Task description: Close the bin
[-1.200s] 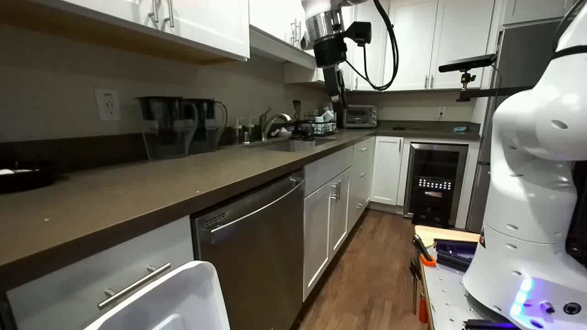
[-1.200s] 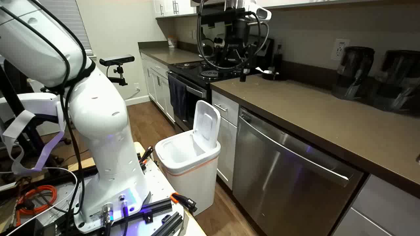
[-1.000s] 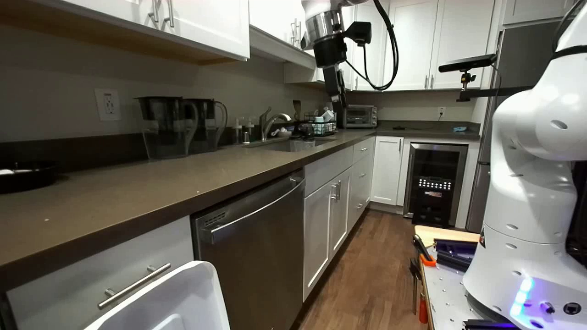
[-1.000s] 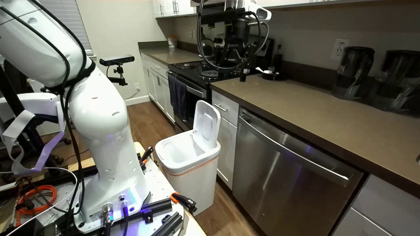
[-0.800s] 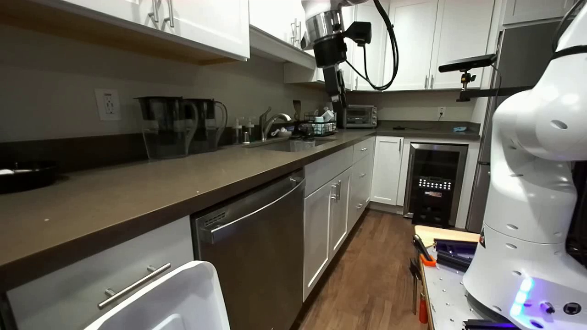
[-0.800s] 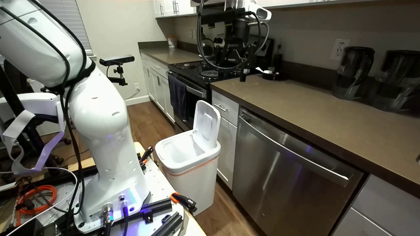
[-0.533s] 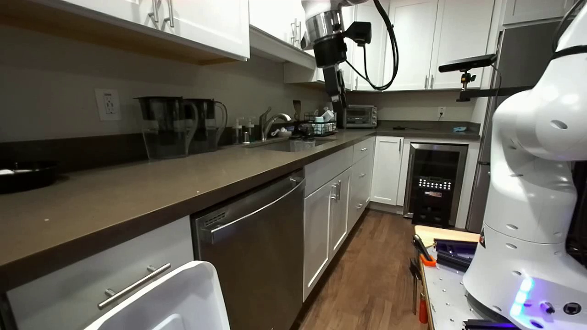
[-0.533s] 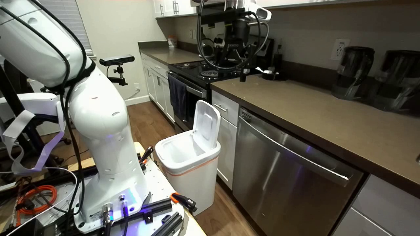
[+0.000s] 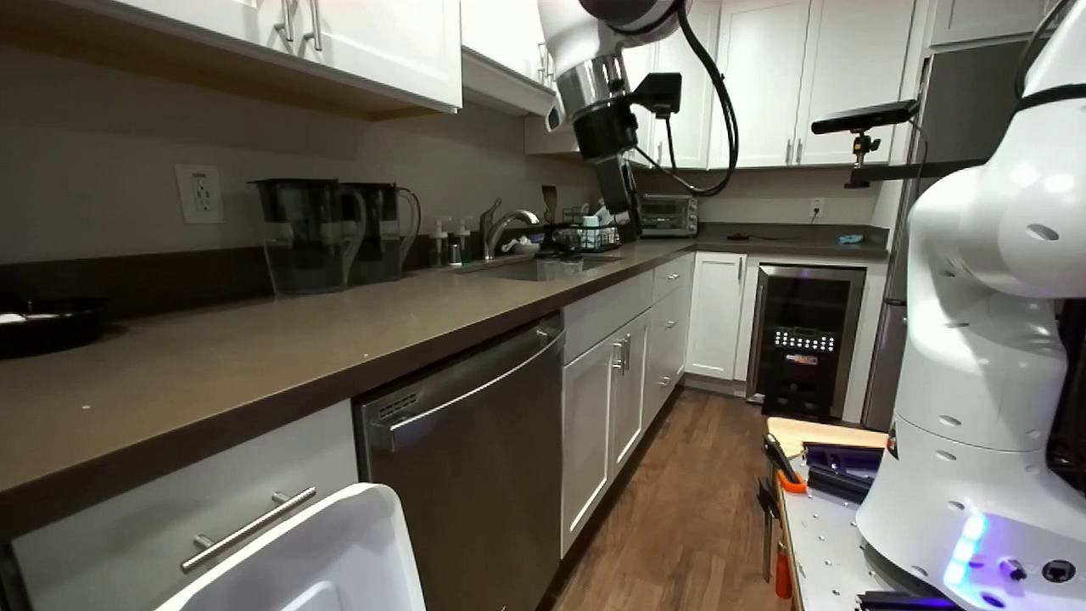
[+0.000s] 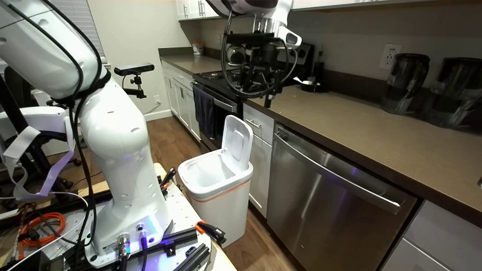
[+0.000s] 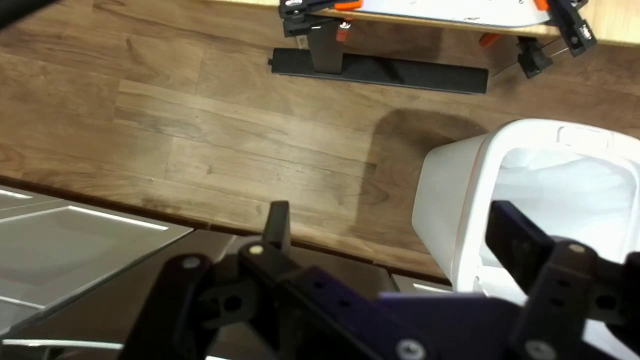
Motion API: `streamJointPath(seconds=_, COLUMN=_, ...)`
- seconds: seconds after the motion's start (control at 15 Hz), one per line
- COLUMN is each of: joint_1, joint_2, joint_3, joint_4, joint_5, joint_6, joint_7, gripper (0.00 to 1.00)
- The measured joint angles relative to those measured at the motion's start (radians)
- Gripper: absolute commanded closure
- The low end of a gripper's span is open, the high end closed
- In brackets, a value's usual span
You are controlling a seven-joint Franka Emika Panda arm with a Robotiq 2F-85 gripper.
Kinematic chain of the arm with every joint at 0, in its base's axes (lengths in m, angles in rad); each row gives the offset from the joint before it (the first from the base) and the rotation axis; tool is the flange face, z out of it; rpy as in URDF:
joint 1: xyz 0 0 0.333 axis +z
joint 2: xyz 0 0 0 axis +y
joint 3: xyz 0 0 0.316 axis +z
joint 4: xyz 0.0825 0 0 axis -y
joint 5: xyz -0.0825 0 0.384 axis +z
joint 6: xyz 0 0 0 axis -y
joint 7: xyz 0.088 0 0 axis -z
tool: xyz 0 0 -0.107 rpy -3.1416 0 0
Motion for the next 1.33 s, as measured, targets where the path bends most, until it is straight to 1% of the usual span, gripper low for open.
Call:
streamJointPath(seconds=0.13, joint_1=0.027, joint_2=0.027, joint_3=0.016, joint_4=-0.042, joint_5=0.05, joint_6=0.053, joint_7=0.009, gripper=0.0)
streamJointPath(seconds=0.33, joint_1=0.073, joint_2=0.058, joint_3=0.049, joint_4=-0.112, joint_5=0.137, joint_6=0.186, joint_7=0.016, gripper=0.0)
streamJointPath(seconds=0.47, joint_1=0.107, joint_2=0.06, joint_3=0.077, joint_4=-0.176, joint_5=0.189, joint_6=0.313, joint_7=0.017, gripper=0.0)
streamJointPath(seconds=0.73, joint_1=0.179, joint_2=0.062, joint_3=0.135, joint_4=-0.321, joint_5=0.258, joint_6=0.626, joint_7=0.017, gripper=0.0)
streamJointPath(seconds=0.87, joint_1=0.218, joint_2=0.077, joint_3=0.158, joint_4=-0.374, joint_5=0.309, joint_6=0.755, joint_7=0.022, gripper=0.0)
streamJointPath(seconds=1.0, joint_1=0.257, joint_2=0.107, joint_3=0.174, joint_4=-0.4, joint_5=0.37, joint_6=0.879, joint_7=0.04, gripper=0.0)
streamJointPath(seconds=1.13, joint_1=0.281, joint_2=0.156, joint_3=0.192, joint_4=-0.402, joint_5=0.403, joint_6=0.998, joint_7=0.086, gripper=0.0)
streamJointPath(seconds=1.33, joint_1=0.286, joint_2=0.273, joint_3=0.222, joint_4=-0.365, joint_5=0.402, joint_6=1.114, joint_7=0.166, gripper=0.0)
